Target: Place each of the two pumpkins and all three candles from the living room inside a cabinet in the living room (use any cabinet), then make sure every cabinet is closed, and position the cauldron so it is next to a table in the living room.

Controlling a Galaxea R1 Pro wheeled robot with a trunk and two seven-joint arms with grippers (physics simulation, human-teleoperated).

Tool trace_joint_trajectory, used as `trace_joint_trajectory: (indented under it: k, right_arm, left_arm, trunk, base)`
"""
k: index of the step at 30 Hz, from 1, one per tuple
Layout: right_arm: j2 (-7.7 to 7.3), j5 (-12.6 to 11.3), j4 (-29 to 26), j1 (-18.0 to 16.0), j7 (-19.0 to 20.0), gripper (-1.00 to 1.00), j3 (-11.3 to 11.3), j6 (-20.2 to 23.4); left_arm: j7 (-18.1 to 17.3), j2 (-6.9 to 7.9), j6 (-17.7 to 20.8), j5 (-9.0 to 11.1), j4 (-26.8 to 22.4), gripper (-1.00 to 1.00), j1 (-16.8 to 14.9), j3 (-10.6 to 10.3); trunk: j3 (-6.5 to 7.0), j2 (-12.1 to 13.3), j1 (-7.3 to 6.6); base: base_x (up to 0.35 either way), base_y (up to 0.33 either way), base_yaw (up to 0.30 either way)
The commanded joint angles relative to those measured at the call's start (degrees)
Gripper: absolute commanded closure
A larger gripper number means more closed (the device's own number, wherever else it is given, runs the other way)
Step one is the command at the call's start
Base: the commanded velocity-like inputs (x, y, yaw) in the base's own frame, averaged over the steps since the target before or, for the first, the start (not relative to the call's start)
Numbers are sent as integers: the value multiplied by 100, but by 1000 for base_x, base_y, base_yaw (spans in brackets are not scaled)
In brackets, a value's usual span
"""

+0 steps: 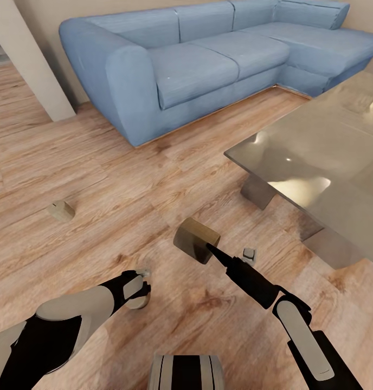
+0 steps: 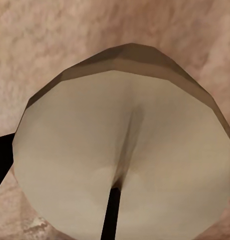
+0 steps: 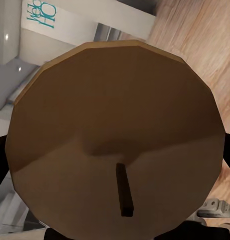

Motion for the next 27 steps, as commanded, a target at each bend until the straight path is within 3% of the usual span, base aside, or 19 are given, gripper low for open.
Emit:
trace_joint_trajectory:
  k: [1, 27]
  right_arm:
    - [-3, -54, -1, -2, -9, 100, 2, 32]
    - [-3, -49, -1, -5, -17, 100, 2, 40]
  left_arm:
    - [29, 2, 22, 29, -8, 100, -4, -27]
    - [32, 3, 7, 55, -8, 100, -4, -27]
  trunk:
    - [-4, -1, 0]
    - [-4, -1, 0]
  base:
    - [0, 0, 0]
    - [0, 0, 0]
